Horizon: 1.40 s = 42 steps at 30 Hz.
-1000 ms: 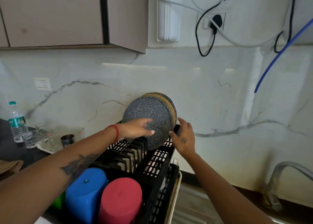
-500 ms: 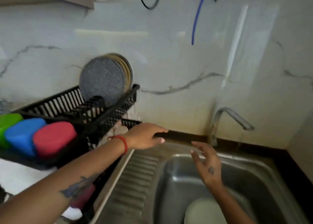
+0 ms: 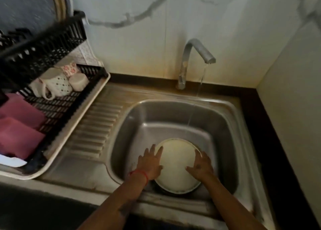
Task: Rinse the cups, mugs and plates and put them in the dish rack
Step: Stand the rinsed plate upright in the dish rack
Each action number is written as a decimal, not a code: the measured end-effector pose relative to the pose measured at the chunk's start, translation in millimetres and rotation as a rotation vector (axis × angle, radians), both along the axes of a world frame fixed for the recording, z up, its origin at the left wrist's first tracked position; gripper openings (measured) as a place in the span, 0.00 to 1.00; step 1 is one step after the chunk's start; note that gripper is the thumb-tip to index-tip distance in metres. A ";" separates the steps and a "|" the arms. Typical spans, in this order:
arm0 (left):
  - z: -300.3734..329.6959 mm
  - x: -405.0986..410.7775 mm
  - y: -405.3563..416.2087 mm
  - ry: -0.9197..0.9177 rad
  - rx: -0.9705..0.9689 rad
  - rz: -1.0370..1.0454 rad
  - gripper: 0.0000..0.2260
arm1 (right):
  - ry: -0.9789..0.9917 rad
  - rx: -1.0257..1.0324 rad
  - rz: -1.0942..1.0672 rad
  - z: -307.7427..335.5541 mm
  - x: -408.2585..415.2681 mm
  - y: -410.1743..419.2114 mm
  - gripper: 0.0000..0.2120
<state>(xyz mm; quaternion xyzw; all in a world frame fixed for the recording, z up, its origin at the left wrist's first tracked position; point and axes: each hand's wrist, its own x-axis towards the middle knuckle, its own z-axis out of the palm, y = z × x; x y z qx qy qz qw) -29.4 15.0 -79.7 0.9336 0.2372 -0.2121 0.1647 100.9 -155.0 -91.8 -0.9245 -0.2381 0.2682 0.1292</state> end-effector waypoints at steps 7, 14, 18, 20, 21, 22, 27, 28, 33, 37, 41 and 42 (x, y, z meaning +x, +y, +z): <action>-30.7 -2.5 -0.7 0.183 -0.298 0.202 0.47 | 0.255 -0.176 -0.075 -6.0 -0.7 12.2 0.49; -22.5 3.2 2.7 -0.020 -0.549 0.464 0.46 | 0.207 0.006 -0.220 -2.3 7.3 8.6 0.40; -16.9 1.0 8.7 -0.159 -0.586 0.601 0.38 | 0.097 0.096 -0.313 3.7 7.3 7.7 0.31; -14.7 -0.9 9.3 -0.193 -0.513 0.622 0.36 | 0.135 0.232 -0.437 4.4 8.3 5.2 0.32; -13.0 -1.9 9.4 -0.208 -0.478 0.629 0.35 | 0.180 0.311 -0.525 4.1 9.3 3.5 0.34; -11.2 -2.9 9.6 -0.228 -0.463 0.639 0.35 | 0.226 0.386 -0.613 3.5 10.2 2.8 0.34; 2.2 -6.4 8.3 -0.405 -0.687 0.839 0.32 | 0.515 0.725 -0.999 13.5 12.9 1.5 0.16; 6.3 -6.0 6.2 -0.449 -0.707 0.883 0.29 | 0.546 0.768 -1.015 19.5 13.1 2.7 0.14; 49.2 0.4 -4.9 -0.517 -0.695 0.890 0.20 | 0.636 1.059 -0.765 94.7 5.2 33.8 0.10; 97.3 -5.4 -15.0 -0.678 -0.896 0.709 0.18 | 0.314 1.130 -0.289 159.4 -12.6 48.3 0.09; 136.9 1.6 -4.0 -0.885 -1.412 0.799 0.30 | -0.240 0.953 0.301 174.7 -37.3 49.2 0.12; 142.4 6.6 -1.1 -0.924 -1.451 0.835 0.30 | -0.369 0.899 0.405 174.1 -41.0 50.4 0.12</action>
